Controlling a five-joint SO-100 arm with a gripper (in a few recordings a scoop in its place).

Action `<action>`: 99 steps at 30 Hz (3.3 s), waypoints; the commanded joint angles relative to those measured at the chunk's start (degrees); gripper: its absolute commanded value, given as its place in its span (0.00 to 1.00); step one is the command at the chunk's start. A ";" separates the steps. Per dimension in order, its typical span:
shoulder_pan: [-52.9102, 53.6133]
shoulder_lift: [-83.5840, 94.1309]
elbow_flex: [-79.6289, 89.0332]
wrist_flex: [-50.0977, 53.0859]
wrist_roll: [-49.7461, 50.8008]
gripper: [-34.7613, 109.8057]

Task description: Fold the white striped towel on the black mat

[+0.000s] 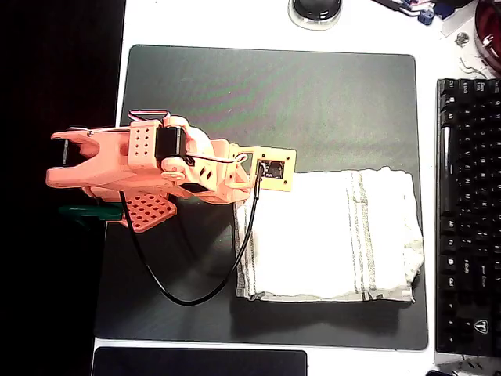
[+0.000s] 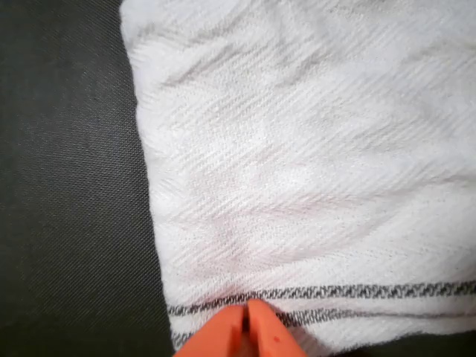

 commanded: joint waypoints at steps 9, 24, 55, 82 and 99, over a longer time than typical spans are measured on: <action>0.53 1.41 1.23 1.41 -0.97 0.25; 1.76 1.41 1.23 1.41 -1.05 0.25; 2.02 1.41 1.23 1.49 -1.05 0.25; 1.23 1.41 1.23 1.49 -1.05 0.25; -1.05 1.41 1.23 1.49 -1.05 0.25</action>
